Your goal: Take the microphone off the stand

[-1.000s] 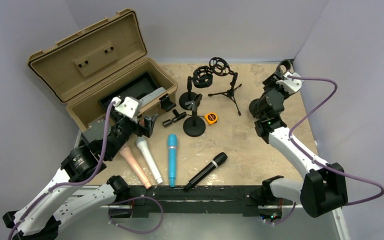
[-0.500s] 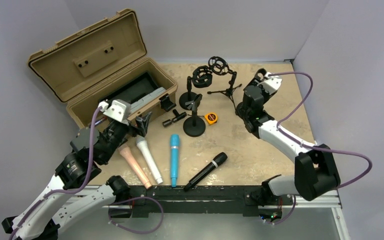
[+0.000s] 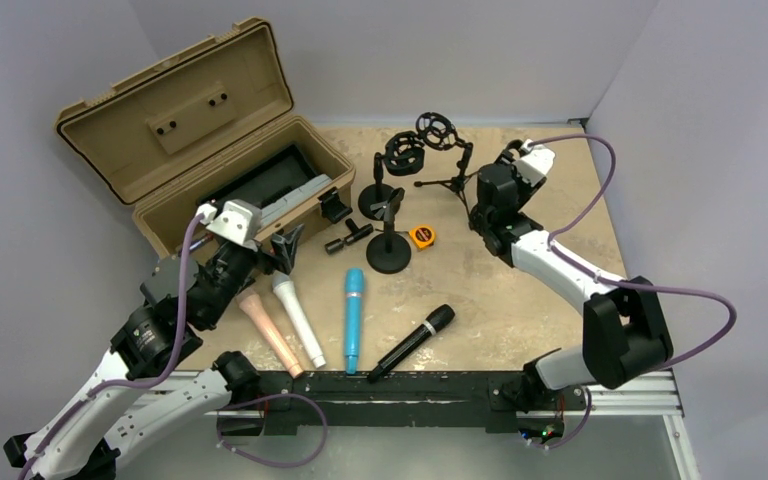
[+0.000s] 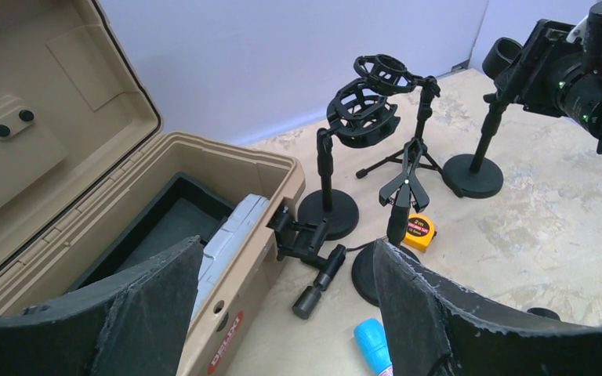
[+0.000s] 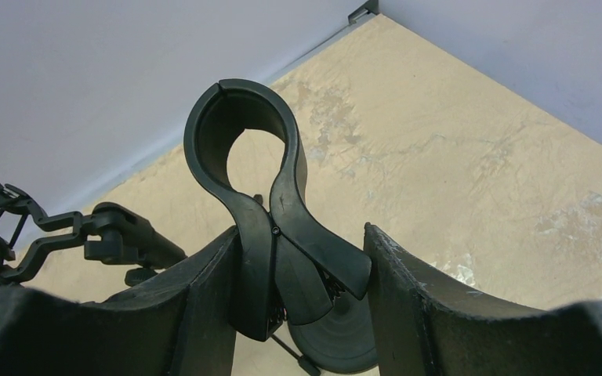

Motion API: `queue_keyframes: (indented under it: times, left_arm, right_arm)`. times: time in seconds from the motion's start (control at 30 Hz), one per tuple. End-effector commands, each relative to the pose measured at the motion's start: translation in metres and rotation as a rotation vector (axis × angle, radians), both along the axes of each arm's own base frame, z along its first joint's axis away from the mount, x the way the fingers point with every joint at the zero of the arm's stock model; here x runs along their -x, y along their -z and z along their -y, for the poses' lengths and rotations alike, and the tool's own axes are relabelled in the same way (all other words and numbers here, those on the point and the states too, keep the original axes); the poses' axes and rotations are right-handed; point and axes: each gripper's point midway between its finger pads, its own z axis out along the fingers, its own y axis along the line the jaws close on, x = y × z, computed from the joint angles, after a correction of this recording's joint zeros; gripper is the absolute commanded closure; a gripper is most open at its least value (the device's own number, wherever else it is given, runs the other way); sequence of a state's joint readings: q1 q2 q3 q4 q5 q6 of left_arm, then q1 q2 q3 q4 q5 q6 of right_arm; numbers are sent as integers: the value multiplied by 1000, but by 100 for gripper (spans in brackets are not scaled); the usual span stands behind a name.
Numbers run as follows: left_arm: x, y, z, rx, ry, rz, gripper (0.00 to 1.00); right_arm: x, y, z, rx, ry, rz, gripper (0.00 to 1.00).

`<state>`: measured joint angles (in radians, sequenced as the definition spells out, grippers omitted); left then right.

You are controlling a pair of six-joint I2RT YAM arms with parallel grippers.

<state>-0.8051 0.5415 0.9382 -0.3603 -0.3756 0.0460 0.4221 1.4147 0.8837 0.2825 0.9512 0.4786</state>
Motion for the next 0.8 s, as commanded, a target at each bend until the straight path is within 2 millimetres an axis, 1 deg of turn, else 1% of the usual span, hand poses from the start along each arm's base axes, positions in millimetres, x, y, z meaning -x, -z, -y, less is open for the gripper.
queue_keyframes:
  times: [0.0,0.03,0.07,0.23,0.3,0.33,0.37,0.43,0.47,0.5,0.63,0.7,0.77]
  left_arm:
    - [-1,-7,-1,17,-7,26,22]
    - [-1,-7,-1,17,-5,25,23]
    - [-1,-7,-1,16,-6,25,22]
    - [-3,-4,1,8,-5,16,23]
    - [-3,-3,1,7,-8,16,23]
    - [-4,-3,1,6,-10,15,23]
    - [-4,-2,1,3,-11,13,23]
    - [-5,-1,1,0,-13,12,23]
    - [-6,0,2,-2,-15,10,23]
    - [-6,1,2,-6,-15,8,23]
    - [-10,5,5,-16,-19,-5,23]
    - [-11,6,5,-20,-22,-10,23]
    - [-11,4,3,-17,-33,-9,22]
  right_arm:
    - [8,63,-29,-34,-123,-198,100]
    - [8,58,-31,-36,-141,-183,100]
    - [8,52,-32,-38,-155,-166,97]
    - [15,-1,-28,-41,-175,-57,89]
    - [21,-22,-22,-31,-169,-17,86]
    - [24,-34,-22,-26,-183,20,78]
    - [29,-46,-23,-25,-209,59,66]
    - [39,-62,-24,-24,-260,129,43]
    - [44,-65,-23,-17,-276,152,34]
    - [48,-72,-23,-15,-291,173,28]
    - [54,-95,-26,-13,-330,210,14]
    - [56,-106,-26,-19,-333,214,11]
    - [60,-123,-25,-26,-342,233,9]
